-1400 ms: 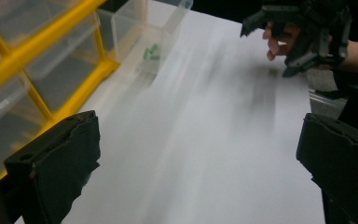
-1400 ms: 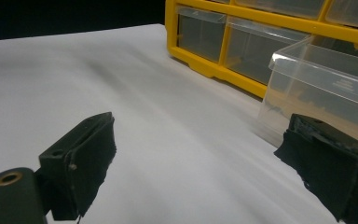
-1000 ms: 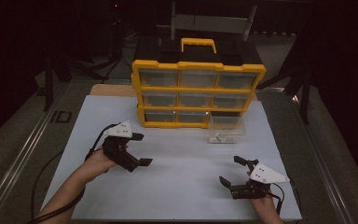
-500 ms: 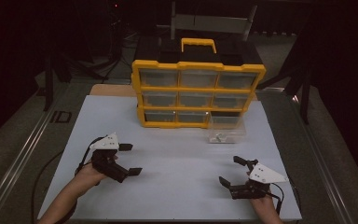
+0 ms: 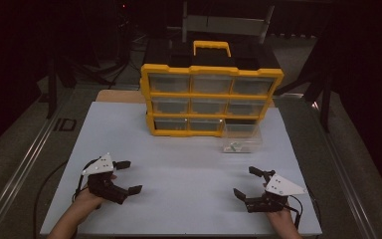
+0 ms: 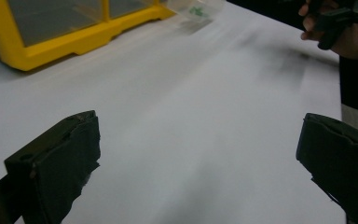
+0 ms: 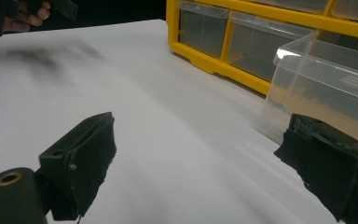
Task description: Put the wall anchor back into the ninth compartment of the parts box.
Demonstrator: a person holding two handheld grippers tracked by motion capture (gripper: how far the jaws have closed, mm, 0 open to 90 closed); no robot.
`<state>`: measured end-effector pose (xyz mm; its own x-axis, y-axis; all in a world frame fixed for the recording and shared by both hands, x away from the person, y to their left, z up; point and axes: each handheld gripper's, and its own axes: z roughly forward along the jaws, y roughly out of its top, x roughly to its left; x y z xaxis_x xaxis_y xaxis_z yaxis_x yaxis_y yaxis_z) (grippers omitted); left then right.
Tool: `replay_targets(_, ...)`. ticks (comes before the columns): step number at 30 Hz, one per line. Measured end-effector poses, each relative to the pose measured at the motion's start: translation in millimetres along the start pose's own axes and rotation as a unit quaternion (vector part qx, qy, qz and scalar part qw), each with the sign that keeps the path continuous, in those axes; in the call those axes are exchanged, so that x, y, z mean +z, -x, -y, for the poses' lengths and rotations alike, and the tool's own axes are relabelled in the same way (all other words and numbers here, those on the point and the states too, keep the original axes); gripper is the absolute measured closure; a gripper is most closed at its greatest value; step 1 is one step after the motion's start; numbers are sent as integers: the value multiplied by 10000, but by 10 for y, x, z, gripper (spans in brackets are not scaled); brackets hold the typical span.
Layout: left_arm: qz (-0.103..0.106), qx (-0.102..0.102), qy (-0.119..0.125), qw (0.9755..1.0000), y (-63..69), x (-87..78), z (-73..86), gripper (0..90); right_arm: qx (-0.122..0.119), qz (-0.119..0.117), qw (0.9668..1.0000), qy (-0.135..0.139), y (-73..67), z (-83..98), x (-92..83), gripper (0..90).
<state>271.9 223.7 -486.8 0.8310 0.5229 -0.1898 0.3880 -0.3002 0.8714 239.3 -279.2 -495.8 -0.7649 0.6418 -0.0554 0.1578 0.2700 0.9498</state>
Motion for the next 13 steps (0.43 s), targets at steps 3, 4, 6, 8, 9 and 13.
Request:
replay_targets(3,-80,-44,39,10000,-13,-14,71,2,4,-1,10000,-9,-1,2,3,90)
replay_targets(4,-83,-63,45,9999,-16,-12,94,2,-3,1,10000,-14,0,2,4,90)
replay_targets(6,-95,-88,48,9999,-21,1,135,2,-4,0,10000,-21,-1,4,5,90)
replay_targets(8,-85,-122,30,9999,-30,20,172,2,-6,-2,10000,-23,-1,4,4,90)
replay_targets(9,-89,-144,17,9999,-32,29,185,2,-11,-2,10000,-19,0,4,4,90)
replay_targets(13,-70,-126,-8,9999,-32,49,205,2,-13,-15,10000,-17,0,5,5,90)
